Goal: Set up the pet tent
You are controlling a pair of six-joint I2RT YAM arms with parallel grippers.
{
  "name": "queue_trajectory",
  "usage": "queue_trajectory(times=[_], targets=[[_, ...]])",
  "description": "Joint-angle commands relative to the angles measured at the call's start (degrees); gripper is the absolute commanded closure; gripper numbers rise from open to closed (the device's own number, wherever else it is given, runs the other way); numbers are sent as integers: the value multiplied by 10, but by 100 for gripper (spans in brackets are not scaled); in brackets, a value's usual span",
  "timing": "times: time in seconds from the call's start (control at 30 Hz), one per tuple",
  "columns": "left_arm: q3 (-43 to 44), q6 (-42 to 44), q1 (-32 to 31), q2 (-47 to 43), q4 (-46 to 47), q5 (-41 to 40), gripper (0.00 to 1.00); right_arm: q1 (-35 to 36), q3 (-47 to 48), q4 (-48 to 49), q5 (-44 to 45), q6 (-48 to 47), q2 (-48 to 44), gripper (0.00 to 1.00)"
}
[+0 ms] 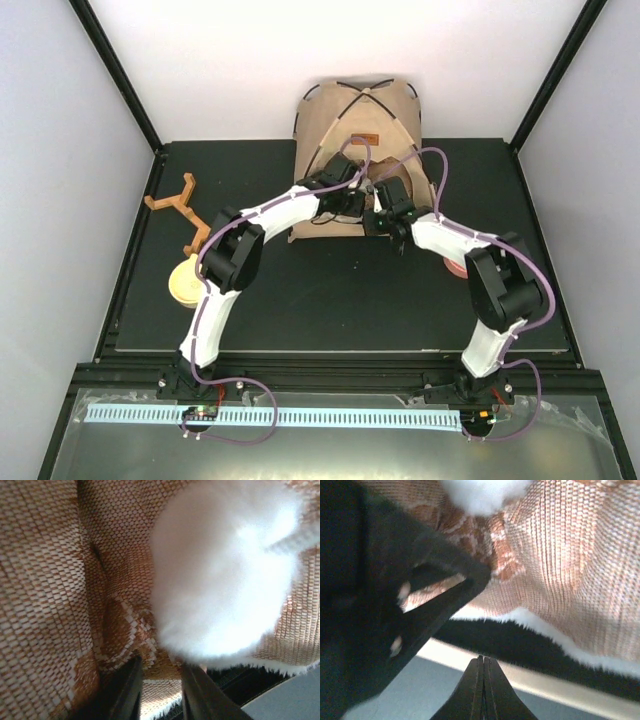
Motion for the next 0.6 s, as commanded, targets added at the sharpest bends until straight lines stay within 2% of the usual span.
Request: queue_trajectory(times=[0.0,0.07,0.27,0.47,0.57], targets=[[30,30,-7,-28,-35,-24,68,1,-44,51,-37,-18,-86,95],[-23,49,-16,-88,-14,-49,58,1,-68,66,-54,-19,-119,95],[-151,52,-26,-281,-2,-45,45,-3,-128,141,-142,23,-166,99],[-298,69,-16,-461,40,-73,21,3,-122,239,-245,110,-104,99],[-359,90,30,-516,80,-78,14,21,-85,273,-274,145,-45,99]])
